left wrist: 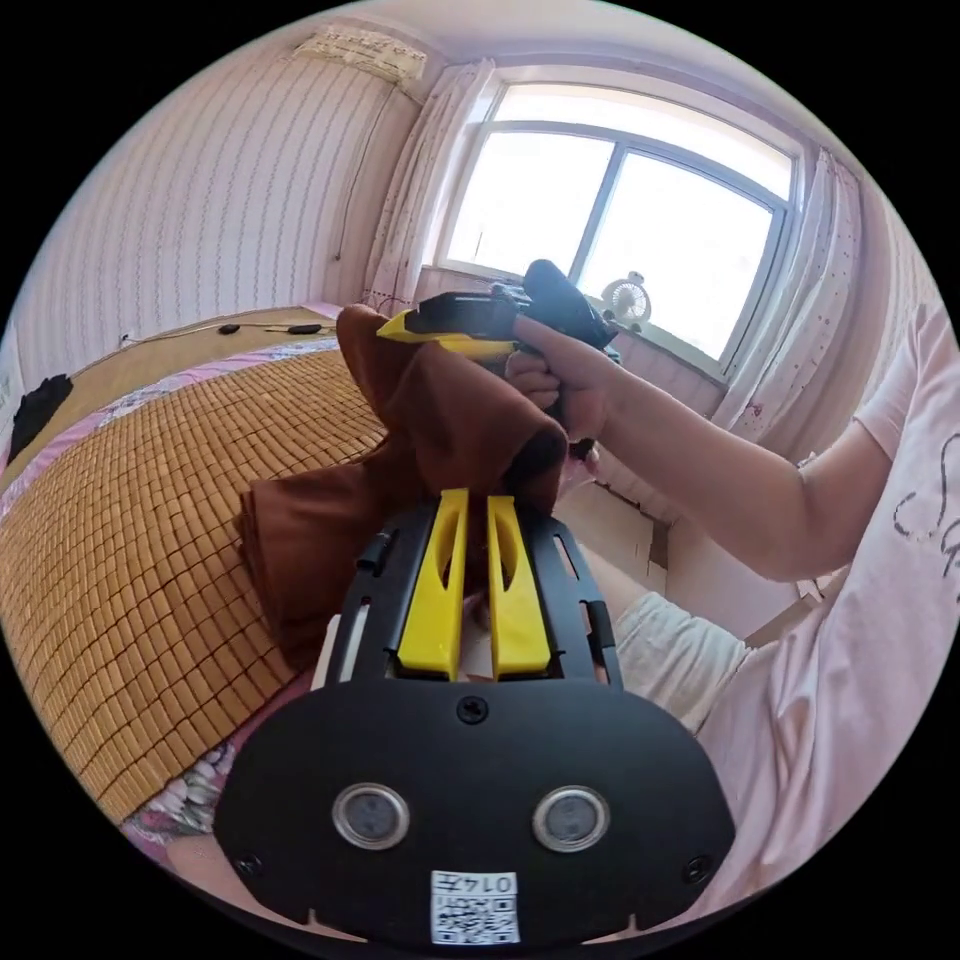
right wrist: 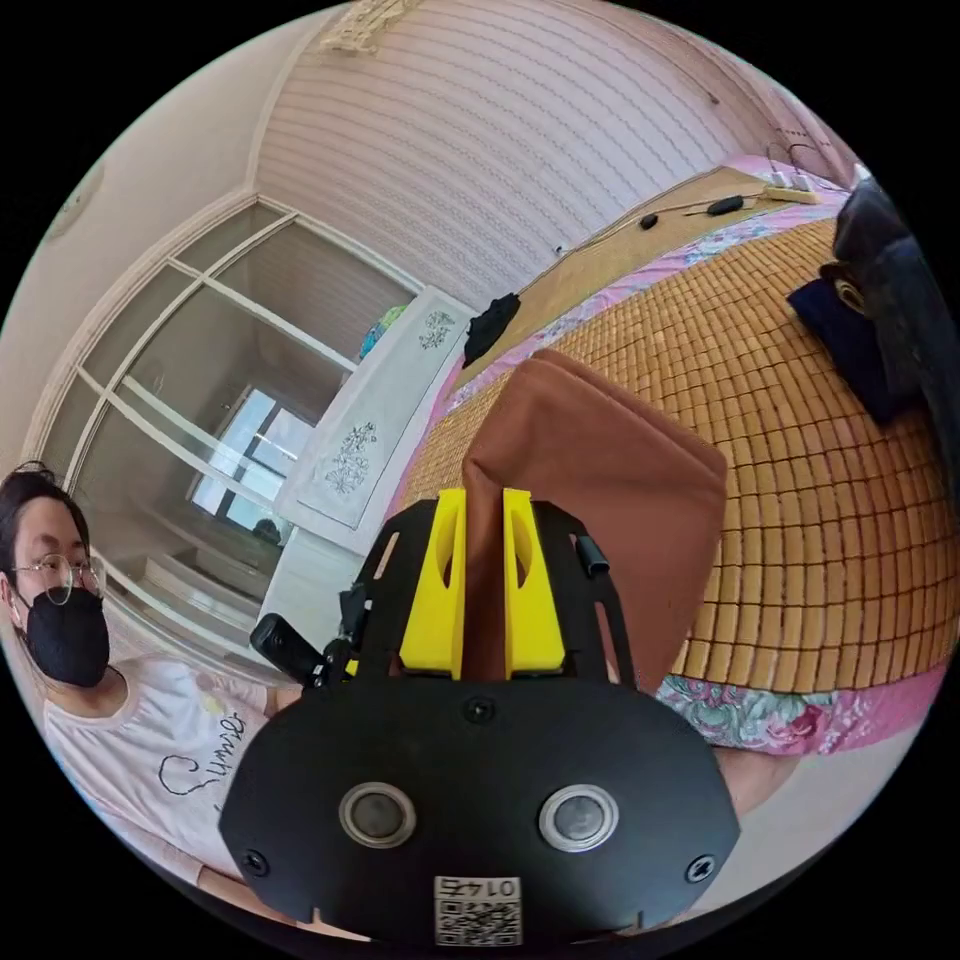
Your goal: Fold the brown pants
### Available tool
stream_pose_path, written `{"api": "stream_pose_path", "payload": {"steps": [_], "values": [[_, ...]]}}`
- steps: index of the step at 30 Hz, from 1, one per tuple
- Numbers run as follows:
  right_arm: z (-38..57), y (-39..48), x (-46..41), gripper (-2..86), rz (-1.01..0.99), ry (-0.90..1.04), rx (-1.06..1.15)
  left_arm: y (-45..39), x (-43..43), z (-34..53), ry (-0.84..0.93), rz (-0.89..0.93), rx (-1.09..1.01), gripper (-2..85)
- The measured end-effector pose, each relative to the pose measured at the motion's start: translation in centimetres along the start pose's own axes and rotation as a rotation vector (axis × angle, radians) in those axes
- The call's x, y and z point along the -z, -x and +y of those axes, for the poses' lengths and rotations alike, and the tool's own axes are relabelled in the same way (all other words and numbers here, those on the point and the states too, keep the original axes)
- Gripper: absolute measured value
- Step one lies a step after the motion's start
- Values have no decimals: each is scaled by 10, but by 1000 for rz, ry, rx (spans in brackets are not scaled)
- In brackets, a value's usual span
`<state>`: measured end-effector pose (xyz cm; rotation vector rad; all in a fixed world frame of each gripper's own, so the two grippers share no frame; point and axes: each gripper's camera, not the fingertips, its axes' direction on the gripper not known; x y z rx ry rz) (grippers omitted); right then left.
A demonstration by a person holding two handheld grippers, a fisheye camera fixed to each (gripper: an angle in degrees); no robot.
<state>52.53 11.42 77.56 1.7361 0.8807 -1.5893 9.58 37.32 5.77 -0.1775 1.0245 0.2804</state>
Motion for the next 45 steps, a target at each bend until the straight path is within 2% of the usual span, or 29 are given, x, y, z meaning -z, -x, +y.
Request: {"api": "stream_pose_path", "payload": {"steps": [2, 4, 5, 7, 9, 13, 16, 19, 22, 28, 32, 34, 37, 39, 41, 45], "values": [[-6, 3, -59, 65, -48, 84, 17, 27, 20, 23, 56, -107, 105, 51], [-7, -4, -114, 55, -10, 214, 3, 48, 31, 41, 118, -203, 205, 53], [-4, -10, -139, 41, 45, 294, -32, 62, 40, 50, 132, -230, 279, 48], [7, -6, -144, 16, 79, 310, -1, 75, 52, 56, 110, -223, 339, 41], [27, 7, -126, 6, 143, 304, 75, 81, 59, 52, 66, -225, 335, 37], [66, 20, -97, -1, 247, 333, 86, 84, 33, 19, 78, -226, 246, 15], [97, 22, -105, -3, 351, 426, 72, 84, -6, 2, 155, -212, 190, -3], [111, 13, -134, -4, 415, 467, 64, 94, -49, 8, 349, -341, 154, -8], [113, 9, -156, -5, 443, 479, 61, 101, -49, 16, 304, -345, 171, -9], [118, 38, -147, -3, 487, 537, 159, 106, -44, 5, 392, -351, 168, -10], [122, 33, -145, 0, 438, 514, 104, 124, -42, 7, 374, -296, 213, -8], [117, 45, -123, 3, 387, 403, 127, 131, -28, 0, 333, -257, 228, -5], [110, 45, -64, 19, 391, 131, 96, 150, -1, -12, 219, -256, 286, 25], [109, 24, -29, 83, 429, -19, 9, 166, 5, -19, 157, -230, 316, 71], [108, 3, -19, 171, 377, -26, -68, 192, -3, -27, 138, -170, 372, 125], [114, -29, -24, 199, 326, -18, -203, 227, -25, -37, 150, -56, 449, 151]]}}
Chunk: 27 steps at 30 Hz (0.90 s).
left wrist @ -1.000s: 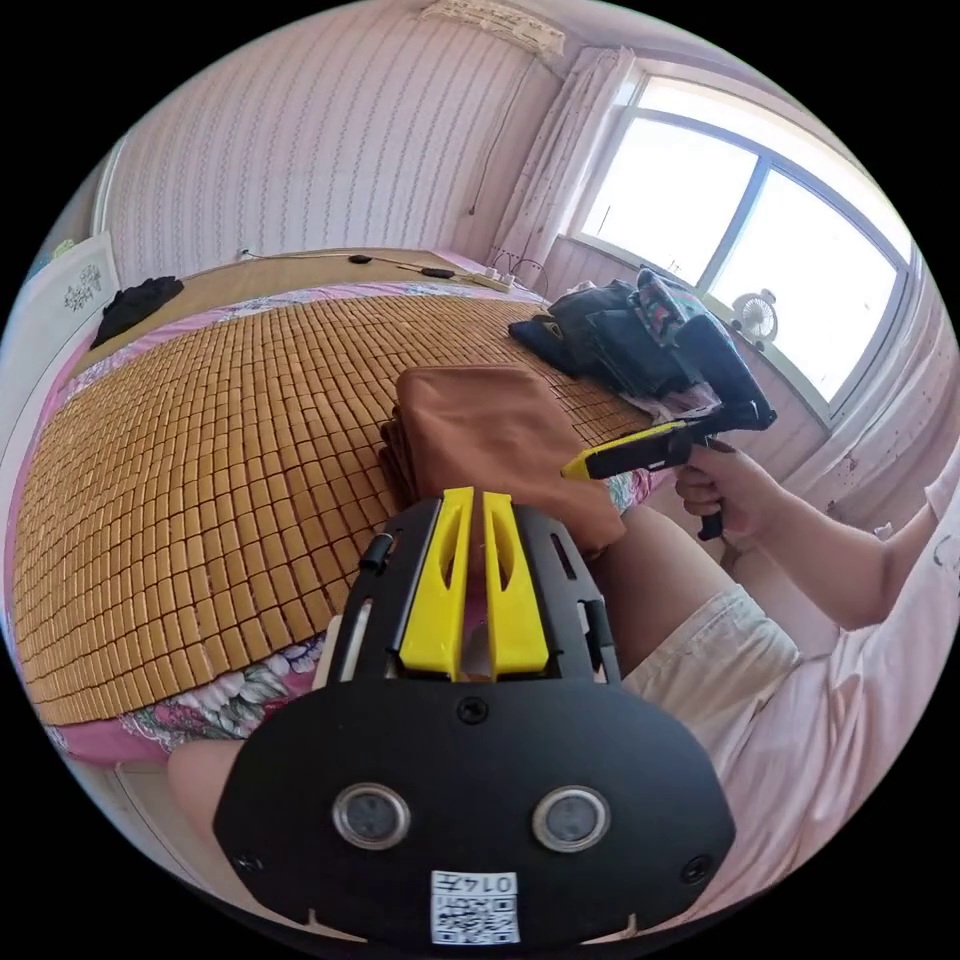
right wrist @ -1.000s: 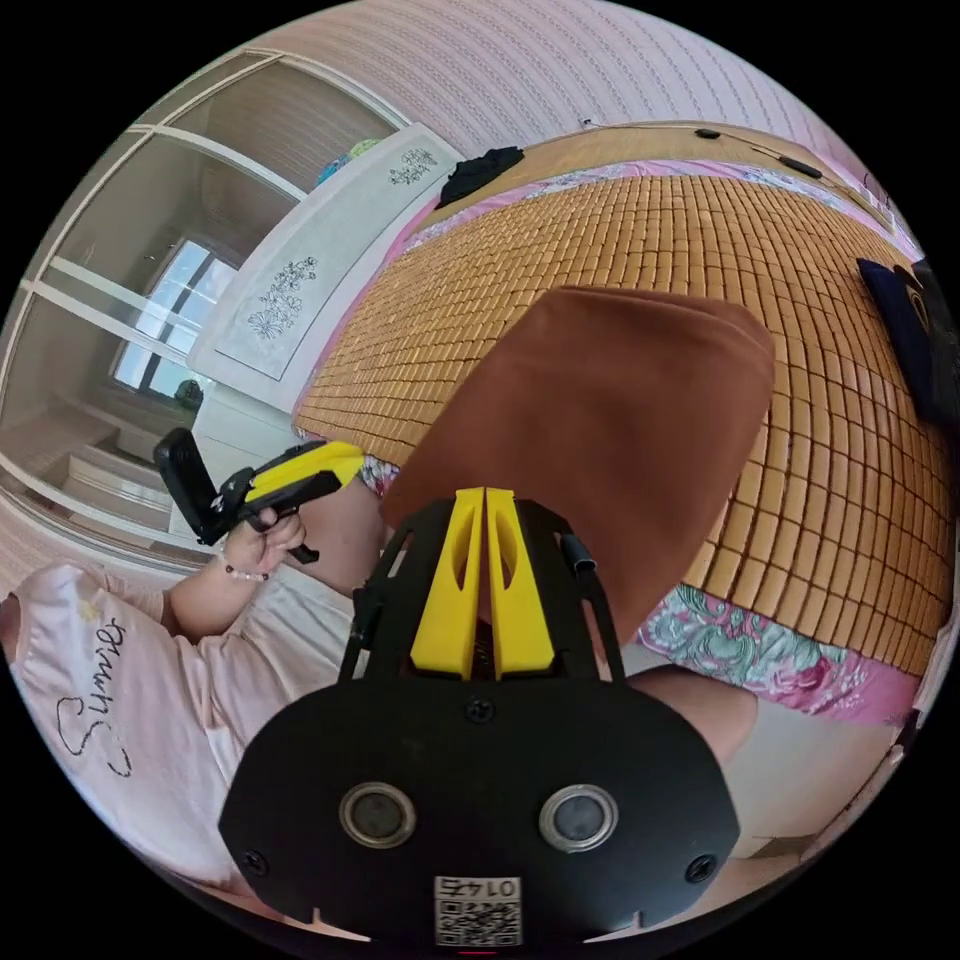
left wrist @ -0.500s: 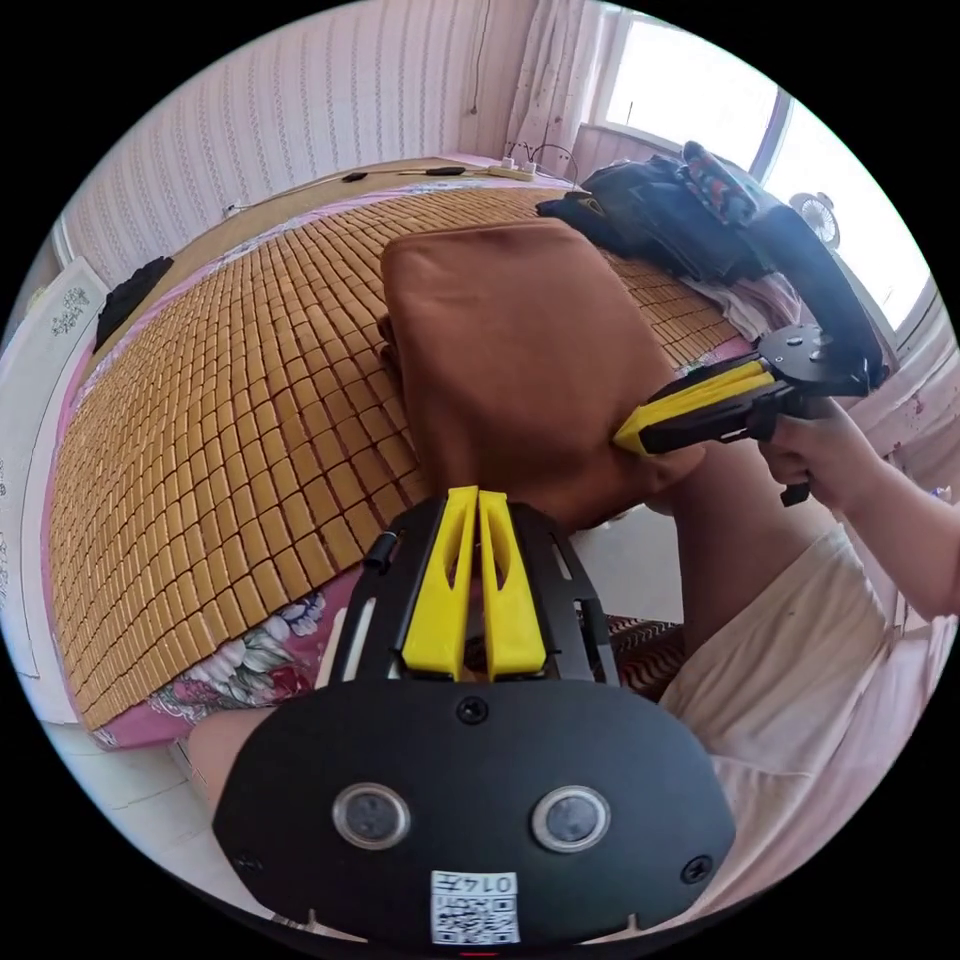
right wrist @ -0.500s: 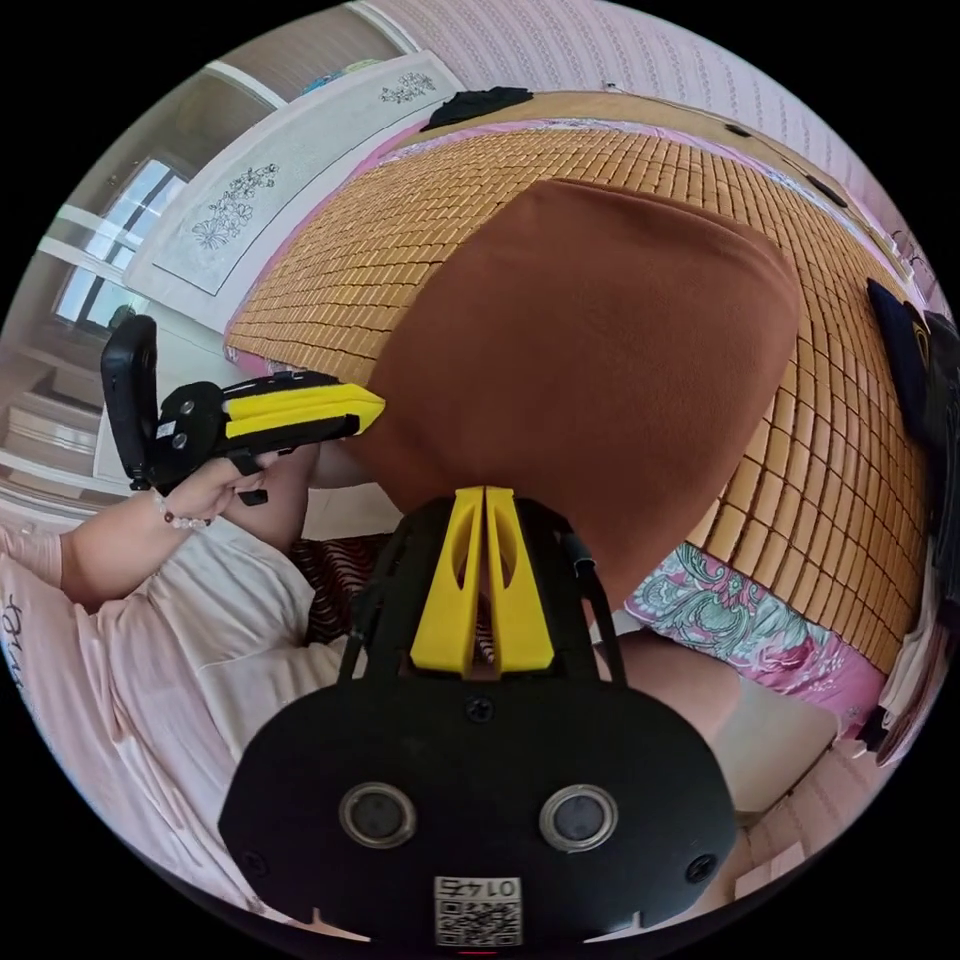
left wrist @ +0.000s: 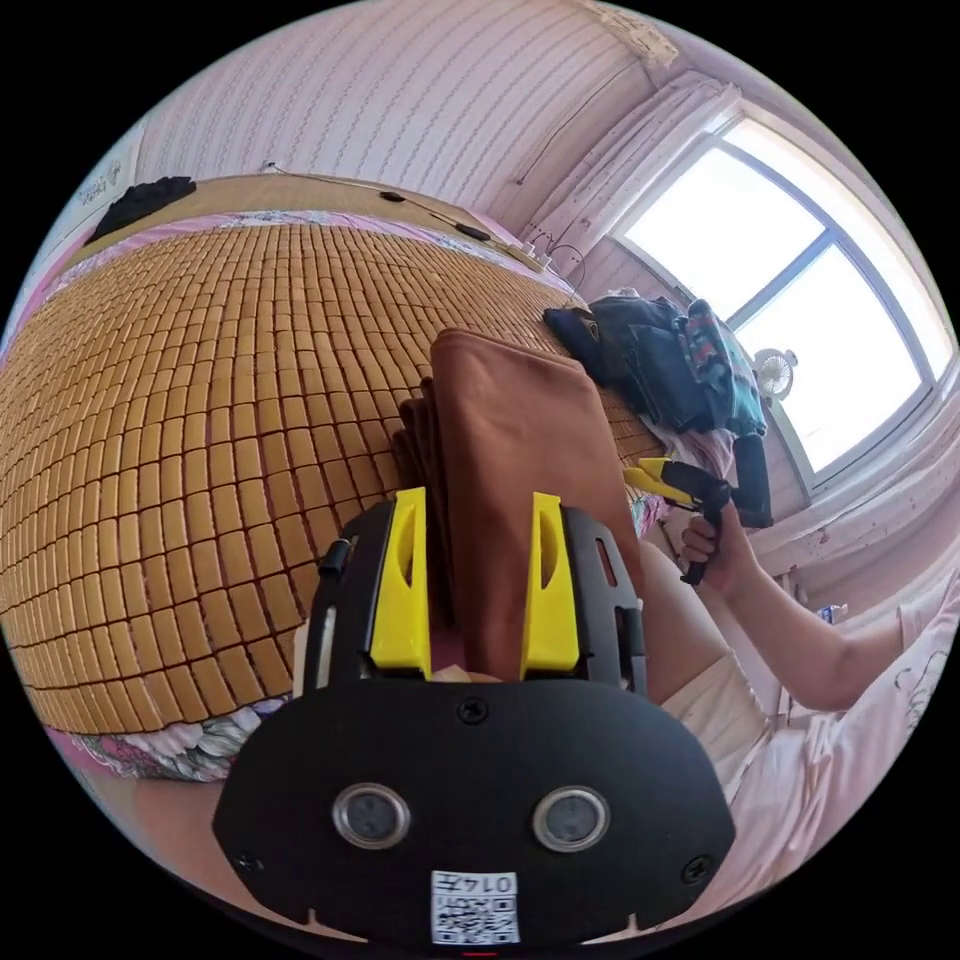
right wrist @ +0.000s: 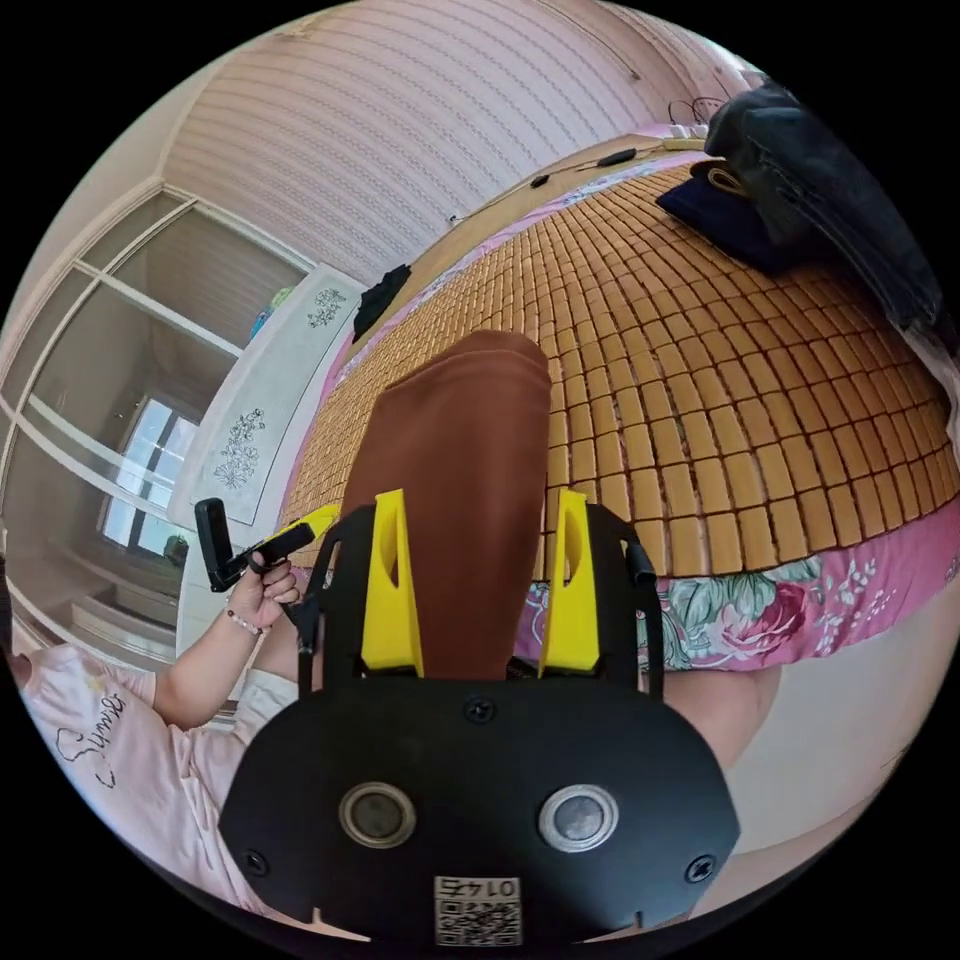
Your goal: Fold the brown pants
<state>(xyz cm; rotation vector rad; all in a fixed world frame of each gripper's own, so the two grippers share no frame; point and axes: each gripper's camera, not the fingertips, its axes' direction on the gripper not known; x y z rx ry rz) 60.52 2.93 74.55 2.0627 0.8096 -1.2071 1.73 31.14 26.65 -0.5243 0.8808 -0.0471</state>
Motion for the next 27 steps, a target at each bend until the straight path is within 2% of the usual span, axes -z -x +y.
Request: {"api": "stream_pose_path", "payload": {"steps": [4, 7, 11, 15, 20, 23, 27], "values": [[3, -6, -19, 189, -101, 57, -56, 19, -28, -26, 135, -13, 10, 189], [9, -1, -27, 168, -118, 58, -55, 33, -39, -35, 189, 86, 52, 193], [16, 9, -22, 147, -145, 57, -64, 40, -38, -35, 160, 111, 46, 183], [15, 72, -17, 116, 62, 125, 89, 37, -28, -26, 84, 98, 58, 152], [19, 165, -8, 76, 183, 150, 355, 43, -12, -13, -12, 134, 142, 79], [32, 236, -8, 70, 281, 145, 542, 42, 2, 2, -73, 134, 220, 64], [51, 320, 3, 68, 318, 95, 772, 32, 26, 21, -179, 147, 287, 62]]}}
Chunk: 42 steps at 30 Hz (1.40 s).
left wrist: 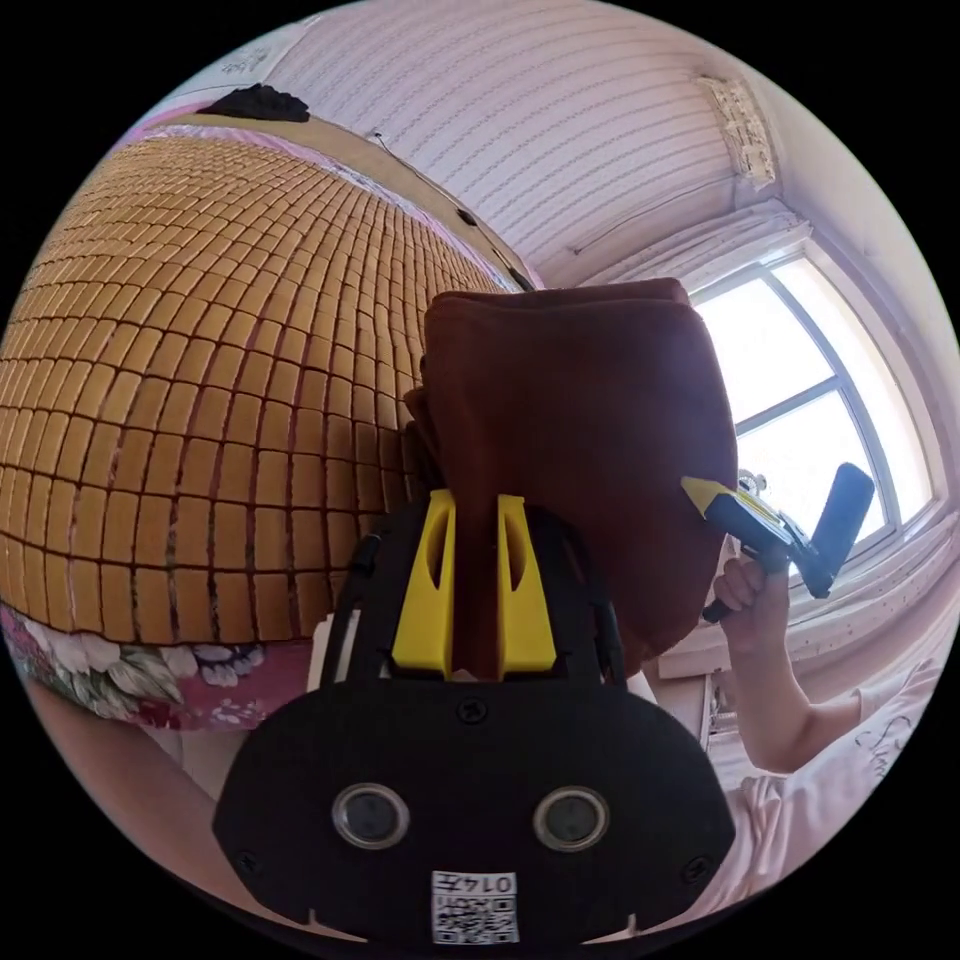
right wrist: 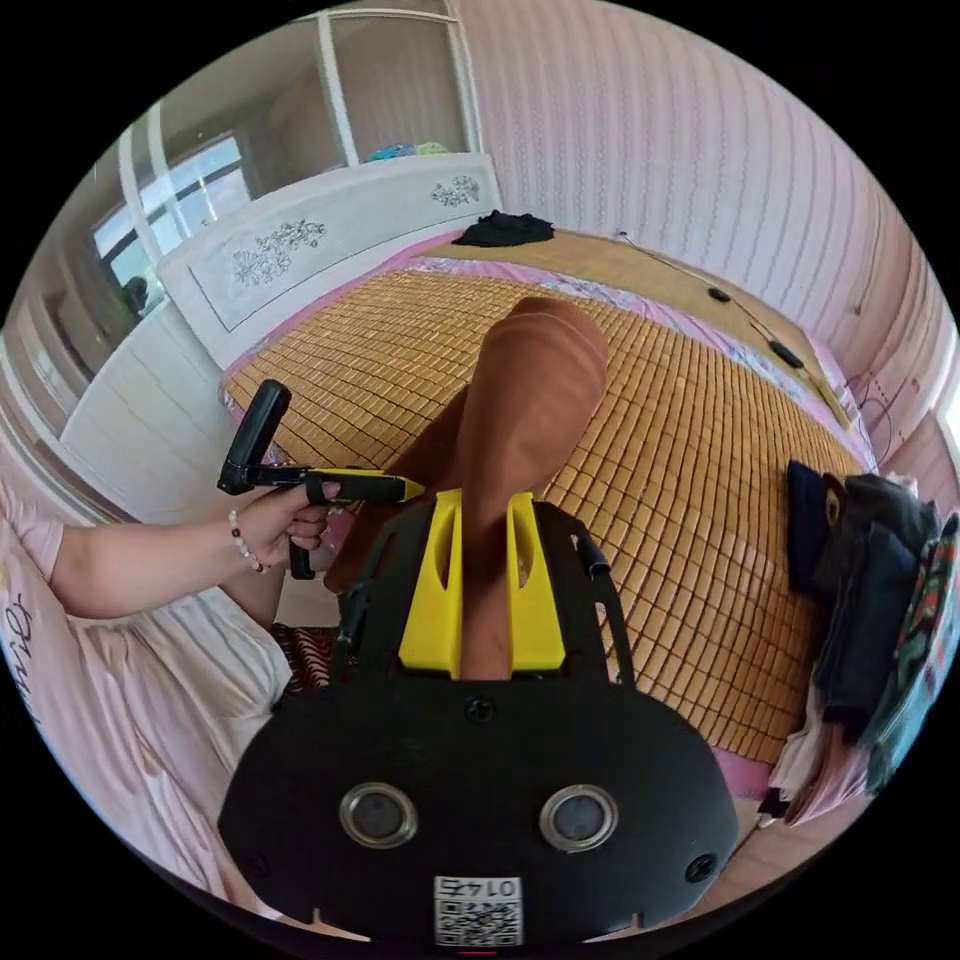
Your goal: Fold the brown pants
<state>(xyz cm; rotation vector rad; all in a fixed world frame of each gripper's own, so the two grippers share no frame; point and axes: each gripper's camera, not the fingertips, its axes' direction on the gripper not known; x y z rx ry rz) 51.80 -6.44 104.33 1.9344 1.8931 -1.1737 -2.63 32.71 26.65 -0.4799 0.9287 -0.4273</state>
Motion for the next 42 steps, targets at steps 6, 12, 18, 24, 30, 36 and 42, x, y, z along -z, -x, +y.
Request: {"api": "stream_pose_path", "payload": {"steps": [6, 12, 18, 24, 30, 36, 42], "values": [[-20, 25, 90, 67, 67, -129, 184, -82, 14, 1, -67, 23, -200, 61], [18, -76, 235, 69, 157, -273, 32, -244, -34, -32, -105, 200, -425, 62], [70, -237, 386, 84, 350, -261, -289, -473, -152, -58, -42, 325, -688, 80], [133, -360, 361, 50, 503, -102, -731, -583, -320, -35, 137, 200, -691, 86], [157, -373, 284, 1, 627, -47, -805, -612, -389, 3, 250, 24, -801, 67], [146, -343, 304, -1, 559, -68, -795, -641, -353, 49, 272, -256, -1039, 81], [111, -237, 294, -3, 727, 73, -931, -623, -277, 104, 169, -617, -988, 41]]}}
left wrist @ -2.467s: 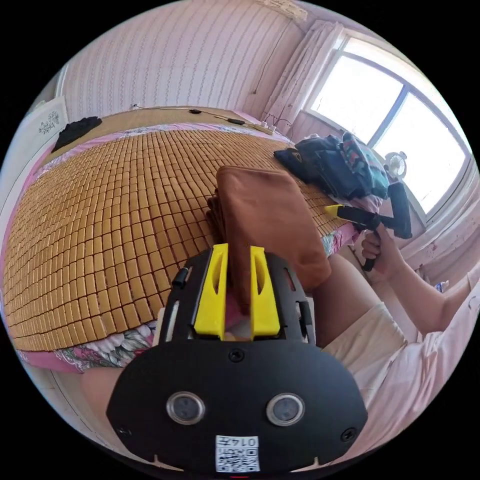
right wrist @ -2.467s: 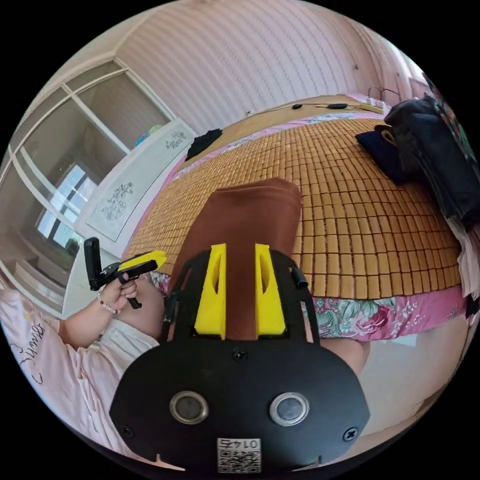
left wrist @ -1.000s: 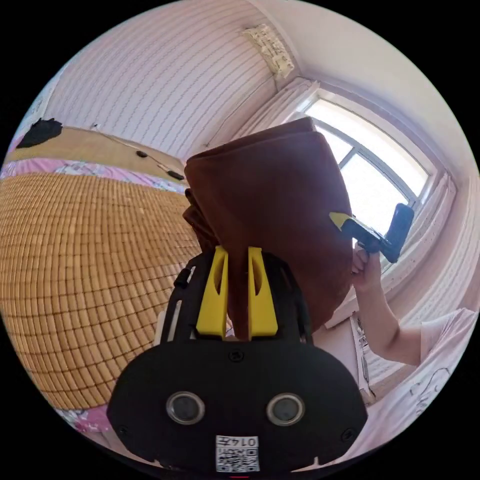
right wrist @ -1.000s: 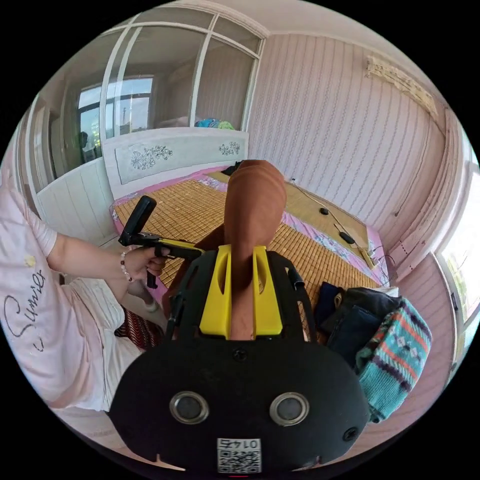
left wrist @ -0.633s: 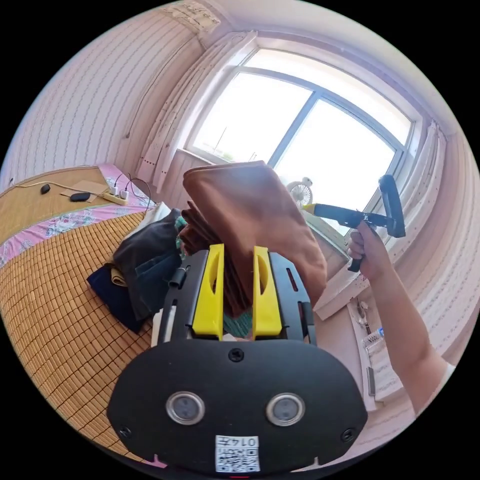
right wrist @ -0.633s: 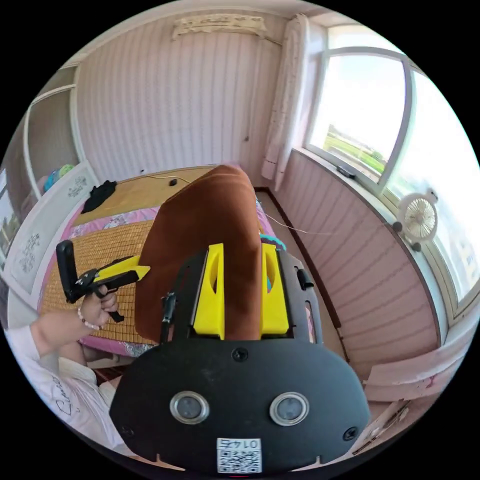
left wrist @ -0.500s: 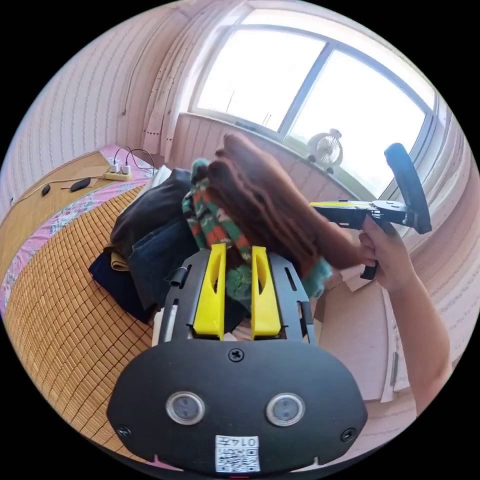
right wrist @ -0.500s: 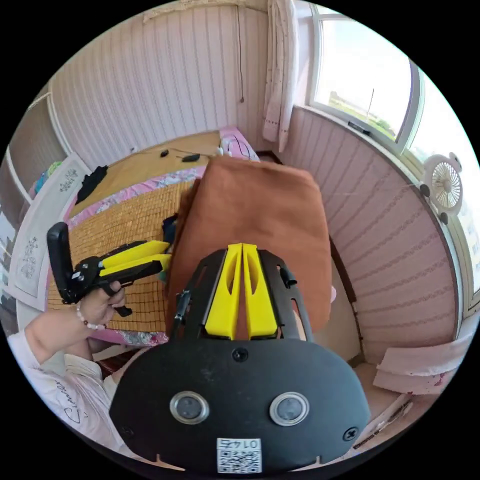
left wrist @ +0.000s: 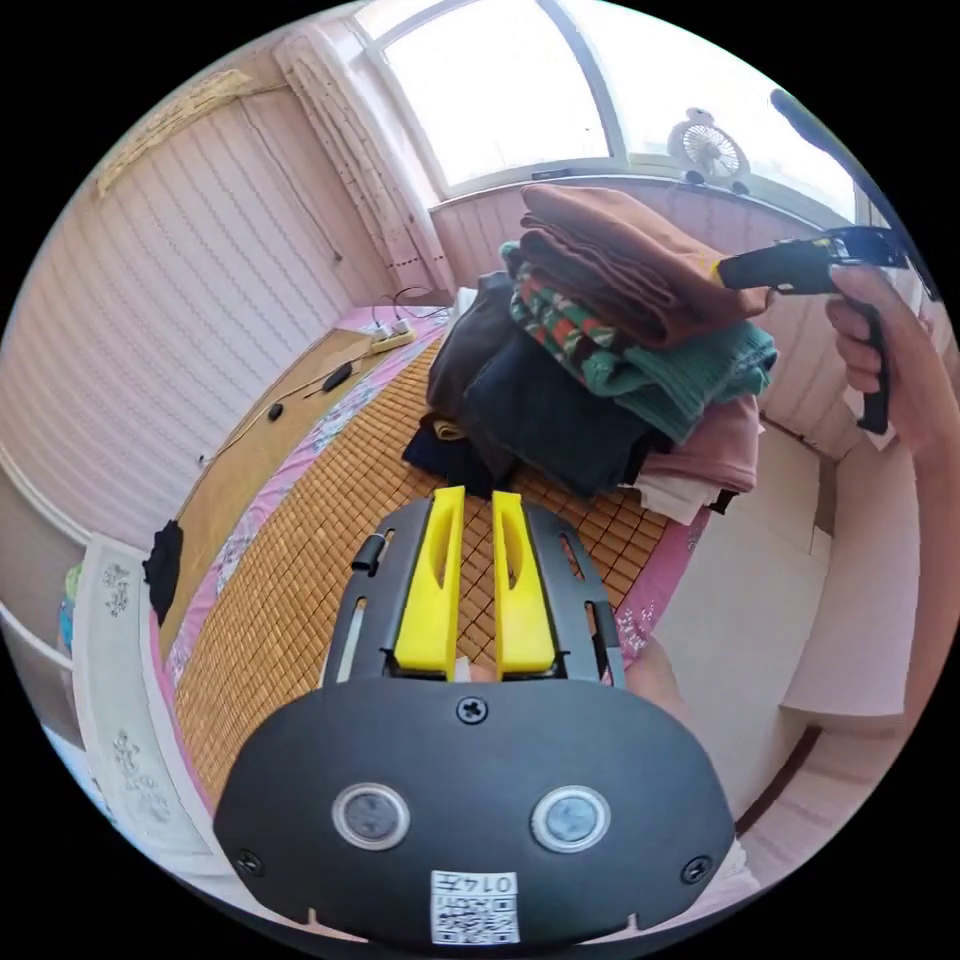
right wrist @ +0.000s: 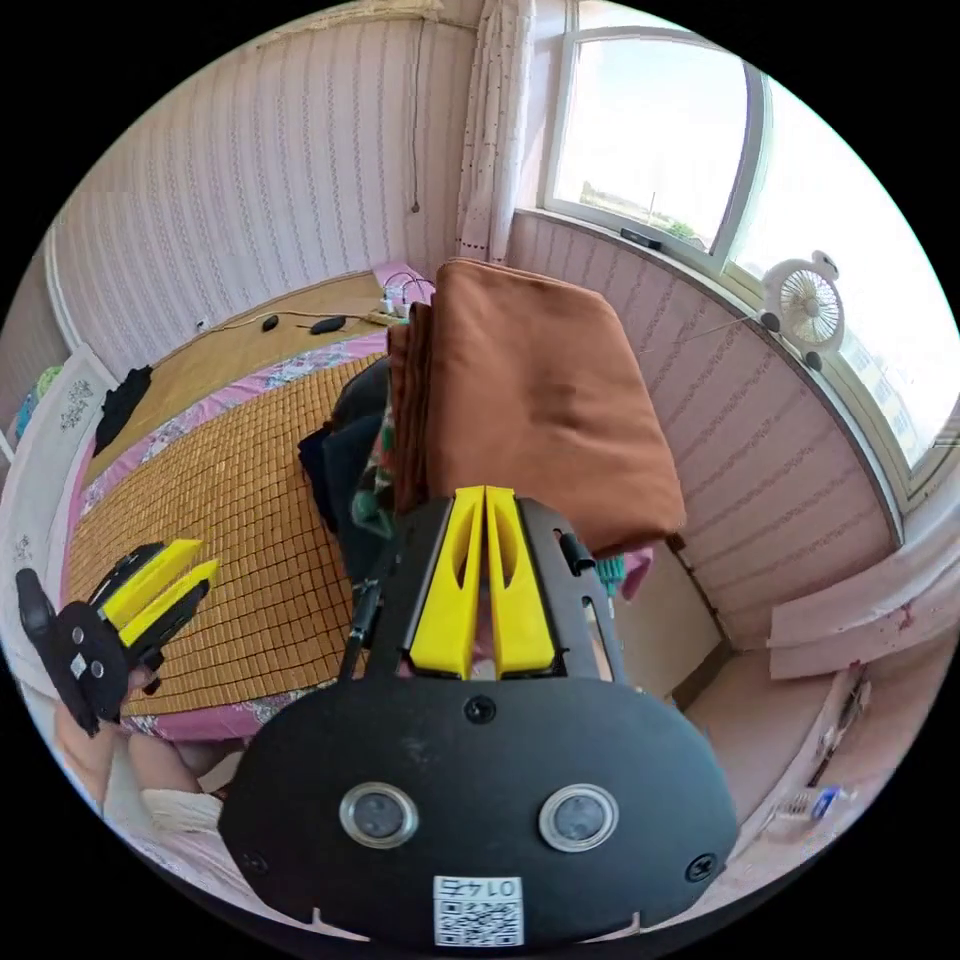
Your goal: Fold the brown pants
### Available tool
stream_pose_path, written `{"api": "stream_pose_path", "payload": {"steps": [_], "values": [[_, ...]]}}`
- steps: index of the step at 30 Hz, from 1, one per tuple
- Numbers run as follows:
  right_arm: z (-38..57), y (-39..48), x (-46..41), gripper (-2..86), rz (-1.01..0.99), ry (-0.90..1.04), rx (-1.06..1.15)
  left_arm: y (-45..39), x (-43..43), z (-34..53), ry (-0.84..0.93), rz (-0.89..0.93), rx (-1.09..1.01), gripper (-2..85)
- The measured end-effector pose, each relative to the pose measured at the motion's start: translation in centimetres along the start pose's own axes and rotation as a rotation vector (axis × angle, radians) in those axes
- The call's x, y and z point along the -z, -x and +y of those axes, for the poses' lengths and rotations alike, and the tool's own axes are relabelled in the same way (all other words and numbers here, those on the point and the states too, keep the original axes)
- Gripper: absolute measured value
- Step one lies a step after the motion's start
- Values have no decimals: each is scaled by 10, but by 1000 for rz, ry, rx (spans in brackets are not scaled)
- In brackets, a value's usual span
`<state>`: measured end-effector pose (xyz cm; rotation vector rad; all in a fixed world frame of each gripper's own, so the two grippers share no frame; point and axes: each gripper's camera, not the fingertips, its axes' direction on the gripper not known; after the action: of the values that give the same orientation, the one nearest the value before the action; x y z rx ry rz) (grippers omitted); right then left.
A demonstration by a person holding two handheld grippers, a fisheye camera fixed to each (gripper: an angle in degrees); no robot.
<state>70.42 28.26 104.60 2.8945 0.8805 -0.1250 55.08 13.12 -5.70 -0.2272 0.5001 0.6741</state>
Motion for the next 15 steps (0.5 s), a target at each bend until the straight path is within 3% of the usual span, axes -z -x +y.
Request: {"api": "stream_pose_path", "payload": {"steps": [2, 5, 9, 12, 15], "values": [[27, 45, 17, -5, 27, 16, 115, 8, 29, 35, 6, -39, 153, 13], [69, 111, 45, -8, -233, 80, 229, 18, 58, 70, 127, -74, 301, -2], [108, 180, 95, -9, -618, 96, 298, 19, 87, 107, 287, -68, 317, -7], [126, 224, 134, -9, -753, 60, 374, 22, 116, 135, 213, -102, 389, -8], [139, 261, 163, -9, -759, 35, 437, 32, 138, 153, 145, -66, 466, -8]]}}
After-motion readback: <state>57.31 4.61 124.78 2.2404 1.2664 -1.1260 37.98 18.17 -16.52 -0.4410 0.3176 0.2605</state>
